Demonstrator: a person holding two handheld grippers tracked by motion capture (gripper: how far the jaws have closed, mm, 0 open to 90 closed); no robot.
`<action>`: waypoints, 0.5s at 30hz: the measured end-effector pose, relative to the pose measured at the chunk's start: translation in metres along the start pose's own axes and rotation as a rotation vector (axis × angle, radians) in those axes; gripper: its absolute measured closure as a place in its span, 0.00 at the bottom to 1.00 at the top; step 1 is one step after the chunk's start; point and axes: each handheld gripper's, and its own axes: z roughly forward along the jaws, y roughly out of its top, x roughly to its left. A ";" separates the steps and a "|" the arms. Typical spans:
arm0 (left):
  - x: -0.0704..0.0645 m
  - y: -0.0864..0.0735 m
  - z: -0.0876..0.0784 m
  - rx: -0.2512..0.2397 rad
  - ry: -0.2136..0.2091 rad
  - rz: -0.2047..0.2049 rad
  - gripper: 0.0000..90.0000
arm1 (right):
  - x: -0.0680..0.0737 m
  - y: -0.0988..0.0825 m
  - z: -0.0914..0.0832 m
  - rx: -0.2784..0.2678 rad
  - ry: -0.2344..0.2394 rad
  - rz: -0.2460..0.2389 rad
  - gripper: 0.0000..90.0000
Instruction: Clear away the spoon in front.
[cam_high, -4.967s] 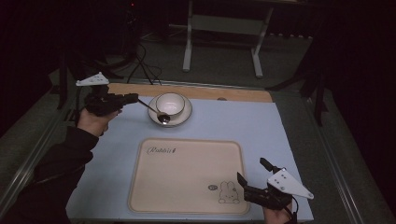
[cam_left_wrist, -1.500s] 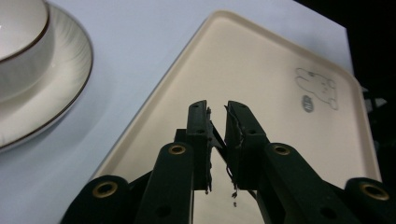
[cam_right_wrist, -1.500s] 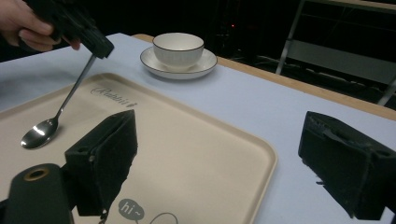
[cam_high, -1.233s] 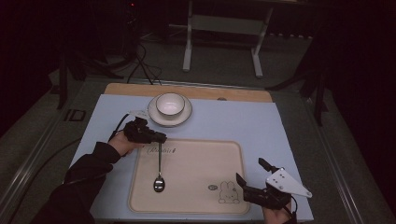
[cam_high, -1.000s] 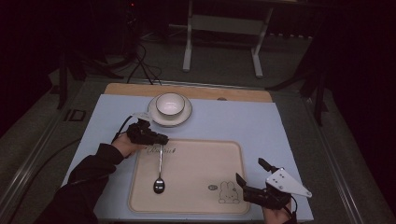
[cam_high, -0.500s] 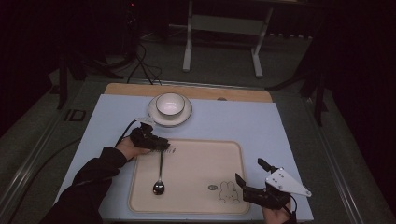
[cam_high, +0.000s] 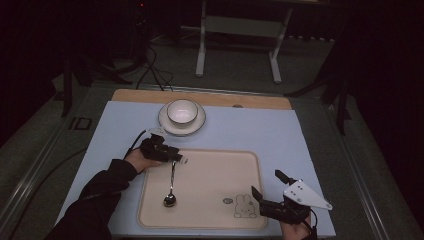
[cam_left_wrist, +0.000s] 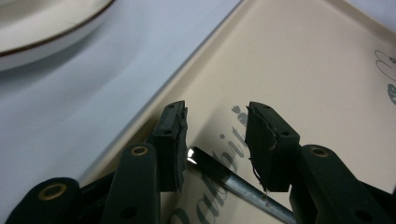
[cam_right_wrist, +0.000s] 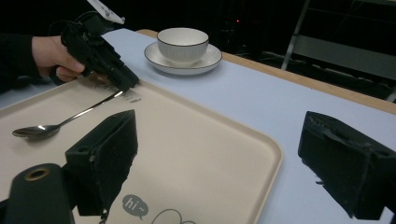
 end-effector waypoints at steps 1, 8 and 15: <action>0.000 0.000 0.000 -0.003 0.001 0.003 0.65 | 0.000 0.000 0.000 0.001 0.000 -0.001 0.13; -0.005 0.005 -0.009 -0.034 0.008 0.018 0.65 | 0.000 0.000 0.000 0.000 0.001 0.001 0.13; -0.020 0.013 -0.022 -0.043 -0.009 0.048 0.65 | -0.001 0.000 0.000 -0.002 -0.001 0.004 0.13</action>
